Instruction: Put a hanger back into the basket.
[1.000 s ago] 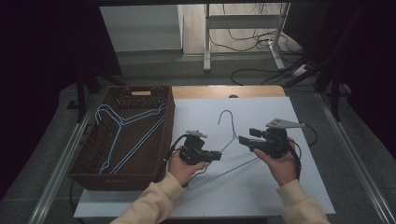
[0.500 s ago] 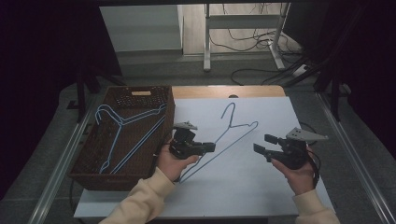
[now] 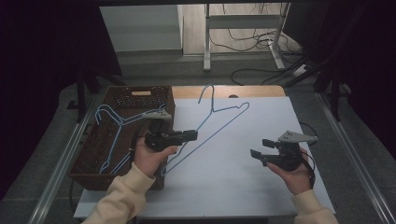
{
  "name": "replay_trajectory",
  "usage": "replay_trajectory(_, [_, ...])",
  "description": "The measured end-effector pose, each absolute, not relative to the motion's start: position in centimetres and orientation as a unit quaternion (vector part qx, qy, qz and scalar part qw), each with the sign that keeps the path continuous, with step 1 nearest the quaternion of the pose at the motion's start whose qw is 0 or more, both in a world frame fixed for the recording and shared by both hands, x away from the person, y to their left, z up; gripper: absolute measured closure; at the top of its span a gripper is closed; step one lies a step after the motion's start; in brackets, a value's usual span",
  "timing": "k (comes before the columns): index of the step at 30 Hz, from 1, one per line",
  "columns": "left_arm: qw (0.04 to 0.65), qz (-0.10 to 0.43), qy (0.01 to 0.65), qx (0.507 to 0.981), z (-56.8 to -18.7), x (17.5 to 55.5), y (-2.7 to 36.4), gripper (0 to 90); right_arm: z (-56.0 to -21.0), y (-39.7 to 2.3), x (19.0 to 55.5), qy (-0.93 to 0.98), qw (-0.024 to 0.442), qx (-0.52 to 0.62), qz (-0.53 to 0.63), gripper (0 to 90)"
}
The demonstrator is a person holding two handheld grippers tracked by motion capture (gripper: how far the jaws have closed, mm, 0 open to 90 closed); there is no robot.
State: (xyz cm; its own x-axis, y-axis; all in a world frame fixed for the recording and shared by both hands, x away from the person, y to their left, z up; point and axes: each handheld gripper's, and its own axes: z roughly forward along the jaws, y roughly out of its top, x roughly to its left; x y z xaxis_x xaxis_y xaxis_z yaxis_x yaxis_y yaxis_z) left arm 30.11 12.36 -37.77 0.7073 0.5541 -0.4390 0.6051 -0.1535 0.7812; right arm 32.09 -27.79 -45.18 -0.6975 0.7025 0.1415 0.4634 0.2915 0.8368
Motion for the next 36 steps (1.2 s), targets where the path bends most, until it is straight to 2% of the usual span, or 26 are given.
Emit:
replay_trajectory(20, [0.547,0.012,0.408,0.731,-36.9,29.6,19.4,86.3,-46.5,-27.5,32.7,0.812,0.135,0.382,0.420,24.3])
replay_trajectory(36, [0.567,0.058,0.463,0.679,-38.4,29.0,29.3,86.3,-46.8,-27.3,32.8,0.818,0.133,0.380,0.411,23.5])
